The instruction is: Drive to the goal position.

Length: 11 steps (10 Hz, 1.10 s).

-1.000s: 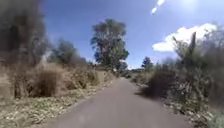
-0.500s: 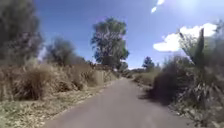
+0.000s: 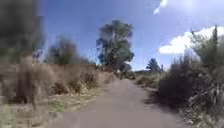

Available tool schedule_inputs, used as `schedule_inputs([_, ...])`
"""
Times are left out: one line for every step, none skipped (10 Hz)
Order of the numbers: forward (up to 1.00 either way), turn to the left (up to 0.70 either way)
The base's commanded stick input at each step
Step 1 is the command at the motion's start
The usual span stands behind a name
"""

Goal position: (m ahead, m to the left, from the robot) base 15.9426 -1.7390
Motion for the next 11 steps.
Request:
schedule_inputs([1.0, 0.0])
schedule_inputs([1.0, 0.0])
schedule_inputs([1.0, 0.0])
schedule_inputs([1.0, 0.0])
schedule_inputs([1.0, -0.04])
schedule_inputs([1.0, -0.19])
schedule_inputs([1.0, -0.33])
schedule_inputs([1.0, -0.07])
schedule_inputs([1.0, -0.22])
schedule_inputs([1.0, -0.36])
schedule_inputs([1.0, -0.3])
